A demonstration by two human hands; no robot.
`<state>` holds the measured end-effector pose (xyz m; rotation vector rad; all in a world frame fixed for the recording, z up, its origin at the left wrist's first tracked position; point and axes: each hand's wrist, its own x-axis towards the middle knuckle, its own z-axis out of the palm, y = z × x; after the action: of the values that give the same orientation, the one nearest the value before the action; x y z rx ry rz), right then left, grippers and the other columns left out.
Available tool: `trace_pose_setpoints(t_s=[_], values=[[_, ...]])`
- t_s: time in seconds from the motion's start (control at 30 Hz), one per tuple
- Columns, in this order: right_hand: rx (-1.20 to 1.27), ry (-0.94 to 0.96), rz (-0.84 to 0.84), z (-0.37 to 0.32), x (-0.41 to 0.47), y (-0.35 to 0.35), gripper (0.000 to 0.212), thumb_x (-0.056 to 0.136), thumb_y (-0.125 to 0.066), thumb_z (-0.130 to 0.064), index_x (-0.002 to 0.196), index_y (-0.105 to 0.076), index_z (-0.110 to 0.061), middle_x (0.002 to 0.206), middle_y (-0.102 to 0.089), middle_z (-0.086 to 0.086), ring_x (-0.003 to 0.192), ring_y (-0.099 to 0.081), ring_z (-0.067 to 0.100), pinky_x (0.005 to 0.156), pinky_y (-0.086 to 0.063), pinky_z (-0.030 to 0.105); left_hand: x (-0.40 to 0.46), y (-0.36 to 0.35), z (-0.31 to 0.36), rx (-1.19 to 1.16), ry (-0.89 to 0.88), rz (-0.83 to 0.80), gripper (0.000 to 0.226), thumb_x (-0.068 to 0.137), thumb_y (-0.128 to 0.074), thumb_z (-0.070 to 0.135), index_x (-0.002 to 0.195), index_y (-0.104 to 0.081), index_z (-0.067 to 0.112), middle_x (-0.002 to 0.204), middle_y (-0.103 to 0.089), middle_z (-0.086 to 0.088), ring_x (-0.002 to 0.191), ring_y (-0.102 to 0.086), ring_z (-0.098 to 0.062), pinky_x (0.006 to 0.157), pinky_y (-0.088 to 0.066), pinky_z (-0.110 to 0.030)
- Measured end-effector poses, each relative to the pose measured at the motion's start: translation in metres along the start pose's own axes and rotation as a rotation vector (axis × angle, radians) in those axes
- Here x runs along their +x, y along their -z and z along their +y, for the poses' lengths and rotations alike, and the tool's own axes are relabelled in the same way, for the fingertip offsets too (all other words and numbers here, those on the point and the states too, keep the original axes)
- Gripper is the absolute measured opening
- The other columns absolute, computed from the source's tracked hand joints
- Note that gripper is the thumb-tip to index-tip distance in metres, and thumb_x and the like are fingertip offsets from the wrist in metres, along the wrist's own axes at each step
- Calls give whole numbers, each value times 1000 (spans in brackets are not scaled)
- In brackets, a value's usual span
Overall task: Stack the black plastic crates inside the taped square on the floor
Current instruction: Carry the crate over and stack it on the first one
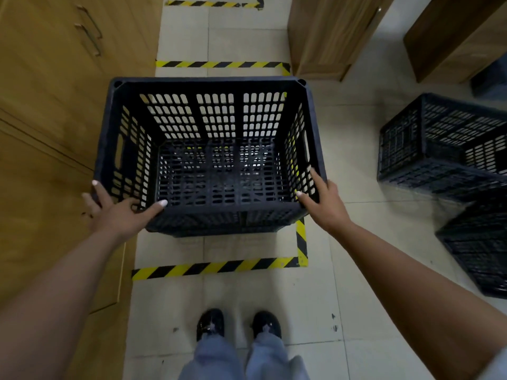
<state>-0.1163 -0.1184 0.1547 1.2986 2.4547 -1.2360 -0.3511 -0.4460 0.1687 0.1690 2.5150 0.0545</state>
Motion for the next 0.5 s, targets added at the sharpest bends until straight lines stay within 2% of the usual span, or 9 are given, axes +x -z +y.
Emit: trace_pose_setpoints(t_s=[0.13, 0.23, 0.33, 0.43, 0.5], values=[[62, -37, 58, 0, 6, -6, 65, 91, -56, -30, 150, -28, -26, 138, -43, 15, 121, -51, 30, 105, -42, 43, 0, 0, -11, 56, -54, -9, 111, 57, -37, 93, 143, -45, 23, 158, 29, -5, 145, 23, -36, 117, -7, -58], [51, -37, 75, -4, 10, -7, 64, 87, -50, -19, 148, -32, -26, 128, -52, 15, 104, -59, 29, 95, -50, 45, 0, 2, -13, 10, -71, 27, 108, 56, -43, 91, 137, -52, 20, 160, 23, -6, 146, 19, -36, 117, -11, -59], [37, -49, 99, -6, 8, -11, 63, 88, -47, -17, 149, -31, -27, 128, -53, 12, 102, -59, 29, 94, -51, 46, 1, -1, -17, -64, -95, 110, 98, 62, -50, 85, 132, -56, 17, 162, 16, -7, 148, 13, -35, 117, -14, -57], [61, -52, 114, -5, 5, -19, 63, 89, -46, -16, 149, -30, -28, 128, -52, 12, 101, -60, 28, 93, -52, 47, 5, 2, -22, -261, -52, 178, 89, 73, -55, 74, 143, -40, 21, 162, 15, -9, 148, 1, -39, 116, -21, -57], [93, -61, 129, -6, 6, -20, 63, 88, -46, -14, 148, -31, -29, 131, -51, 10, 105, -59, 28, 95, -51, 49, 13, 6, -24, -365, 4, 197, 85, 85, -63, 52, 153, -18, 26, 162, 8, -13, 146, -11, -44, 111, -30, -58]])
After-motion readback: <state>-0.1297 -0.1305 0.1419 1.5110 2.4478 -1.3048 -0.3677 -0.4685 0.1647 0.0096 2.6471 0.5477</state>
